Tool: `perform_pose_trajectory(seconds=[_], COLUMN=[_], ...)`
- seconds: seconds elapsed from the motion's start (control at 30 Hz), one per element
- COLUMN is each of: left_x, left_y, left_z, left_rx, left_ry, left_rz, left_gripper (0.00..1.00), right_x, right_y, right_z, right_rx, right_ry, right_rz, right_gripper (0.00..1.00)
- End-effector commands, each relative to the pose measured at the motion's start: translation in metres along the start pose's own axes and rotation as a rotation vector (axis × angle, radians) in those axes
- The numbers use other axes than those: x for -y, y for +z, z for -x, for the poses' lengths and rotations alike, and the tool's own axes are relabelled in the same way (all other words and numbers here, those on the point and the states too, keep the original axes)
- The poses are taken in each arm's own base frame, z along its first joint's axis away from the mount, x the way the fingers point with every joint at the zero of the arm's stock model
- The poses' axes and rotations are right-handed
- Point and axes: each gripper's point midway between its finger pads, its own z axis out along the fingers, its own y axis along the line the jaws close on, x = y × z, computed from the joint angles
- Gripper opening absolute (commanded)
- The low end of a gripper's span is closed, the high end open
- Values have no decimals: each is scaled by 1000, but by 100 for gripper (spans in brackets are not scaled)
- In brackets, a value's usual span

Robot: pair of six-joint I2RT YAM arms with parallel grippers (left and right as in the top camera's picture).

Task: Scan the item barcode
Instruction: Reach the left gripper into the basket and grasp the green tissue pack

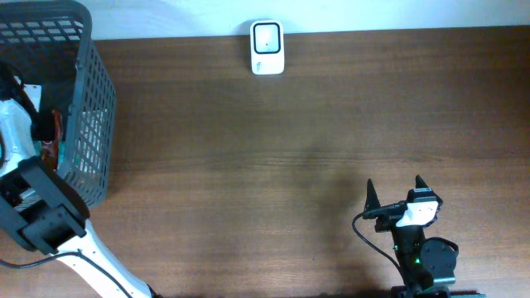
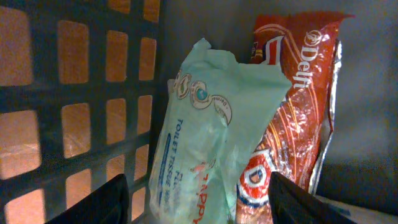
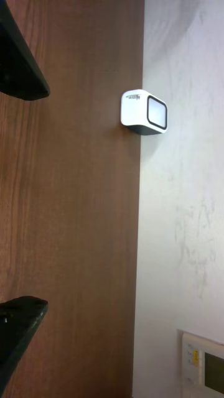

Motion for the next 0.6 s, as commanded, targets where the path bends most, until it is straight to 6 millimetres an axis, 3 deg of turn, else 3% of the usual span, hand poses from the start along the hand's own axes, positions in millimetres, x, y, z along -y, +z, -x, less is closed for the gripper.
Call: perform_pose_trajectory(seconds=[0.0,0.17,0.4,0.43,0.53,0.57], left_x=[-1,-11,5,5,4,3], left_y=[10,17,42,43,41,40], left_z=[-3,-13,-33,-33,-33,-32], left_rx=[-6,-24,-81,-82,-80,-78], left_ry=[12,-10,-11,-11,-11,-18], left_rz=[-3,-3,-96,-97,-96,-94], left_gripper=[69,59,61,56,2,0], right_x=[0,0,0,0,0,0], right_y=[0,0,0,0,0,0], right_z=[-3,-3,-3,-3,-3,-3], right_rx=[-4,-4,-4,-4,-4,-4], right_ry=[-6,-6,-6,-6,-6,-6], right_rz=[0,0,0,0,0,0], right_gripper=[99,99,99,99,99,99])
